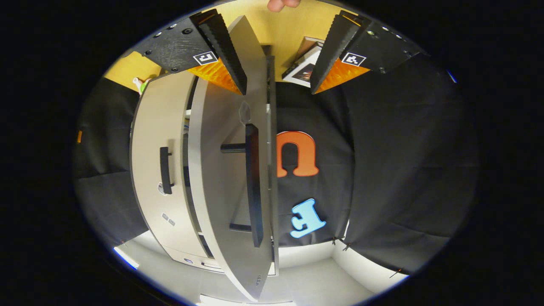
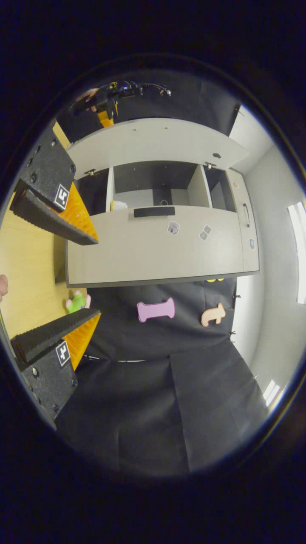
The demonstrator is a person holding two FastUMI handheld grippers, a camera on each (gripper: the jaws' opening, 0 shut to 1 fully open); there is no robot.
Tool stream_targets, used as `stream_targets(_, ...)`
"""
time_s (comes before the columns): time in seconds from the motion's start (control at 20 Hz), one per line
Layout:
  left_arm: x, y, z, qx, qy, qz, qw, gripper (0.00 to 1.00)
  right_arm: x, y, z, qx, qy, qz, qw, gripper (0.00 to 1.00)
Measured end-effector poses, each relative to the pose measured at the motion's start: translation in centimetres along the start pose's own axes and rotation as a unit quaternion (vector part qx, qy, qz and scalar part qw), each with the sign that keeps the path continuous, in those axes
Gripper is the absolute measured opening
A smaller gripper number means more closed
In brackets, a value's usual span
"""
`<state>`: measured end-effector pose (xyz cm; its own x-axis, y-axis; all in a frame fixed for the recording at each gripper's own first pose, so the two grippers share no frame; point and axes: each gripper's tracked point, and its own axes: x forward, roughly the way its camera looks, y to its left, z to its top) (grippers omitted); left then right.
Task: Grab one shoe with the right hand and put it into the shoe cabinet, grab the other shoe with the left hand and put it into the shoe cabinet; then close the right door with the right hand and the left door with the left hand.
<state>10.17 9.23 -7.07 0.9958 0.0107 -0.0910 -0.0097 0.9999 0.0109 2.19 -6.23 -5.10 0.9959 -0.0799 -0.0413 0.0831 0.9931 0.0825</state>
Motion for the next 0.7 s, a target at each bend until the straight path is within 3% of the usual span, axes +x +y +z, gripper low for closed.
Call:
stream_targets(0.3,3.1,-9.6,0.3,0.001,-0.009,-0.076,0.997,0.9,-1.1,-2.7,-0.2,0.01,0.001,-0.028,1.0,0.97)
stream_targets(0.7,6.8,-16.1,-0.5,0.01,-0.002,-0.101,0.995,0.87,-3.6,-8.1,0.3,0.013,-0.007,-0.083,0.996,0.97)
